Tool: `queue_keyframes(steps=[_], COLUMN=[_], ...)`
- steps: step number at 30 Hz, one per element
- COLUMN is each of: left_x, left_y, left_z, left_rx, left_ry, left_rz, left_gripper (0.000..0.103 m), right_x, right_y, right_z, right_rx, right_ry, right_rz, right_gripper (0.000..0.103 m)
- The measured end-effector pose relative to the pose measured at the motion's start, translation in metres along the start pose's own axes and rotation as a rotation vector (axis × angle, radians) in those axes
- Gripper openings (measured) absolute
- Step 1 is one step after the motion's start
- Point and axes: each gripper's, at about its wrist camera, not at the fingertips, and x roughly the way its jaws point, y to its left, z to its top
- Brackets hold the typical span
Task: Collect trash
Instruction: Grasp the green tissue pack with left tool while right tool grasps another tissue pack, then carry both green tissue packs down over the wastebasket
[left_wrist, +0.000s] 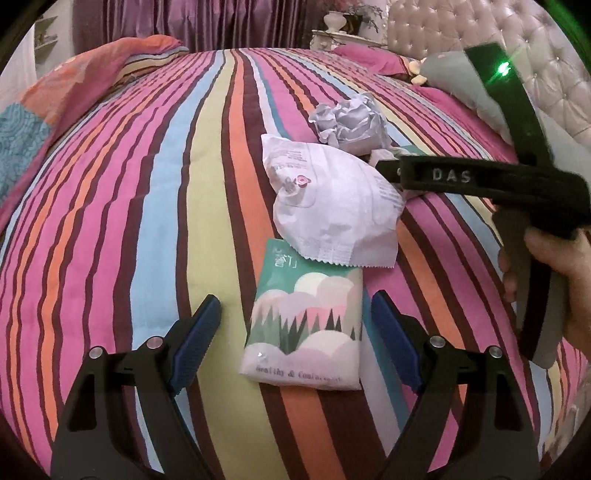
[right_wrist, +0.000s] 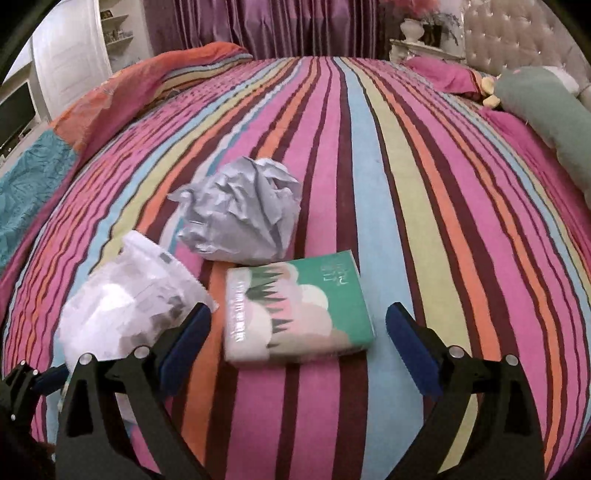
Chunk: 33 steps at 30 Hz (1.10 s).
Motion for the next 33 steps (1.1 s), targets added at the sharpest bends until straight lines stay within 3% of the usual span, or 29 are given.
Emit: queue_keyframes(steps=[2, 4, 5, 20, 33], left_x=[0.0, -0.001, -0.002, -0.047, -0.125], left_y=[0.002, 0.003, 0.004, 0.01, 0.003], left_z=[0.0, -0.001, -0.002, -0.013, -0.047], left_rx=[-0.007, 0.0, 0.006, -0.028, -0.029], left_ry=[-0.007, -0.017, -0.022, -0.034, -0.052], left_rz=[0.014, 0.023, 0.033, 0.036, 0.063], left_gripper=[0.073, 0.062, 0.05, 0.049, 0.049], right_x=[0.004, 0.006, 0.006, -0.063, -0.147], right_y=[0.001, 0.003, 0.003, -0.012, -0.023], right_z=[-0.001, -0.002, -0.002, -0.029, -0.096], right_rx=[-0.011, -0.026, -0.032, 0.1, 0.196], right_ry=[0.01, 0.018, 0.015, -0.023, -0.031], right_rz=[-0.014, -0.043, -0.055, -0.03, -0.036], right_gripper=[0.089, 0.075, 0.069, 0.068, 0.068])
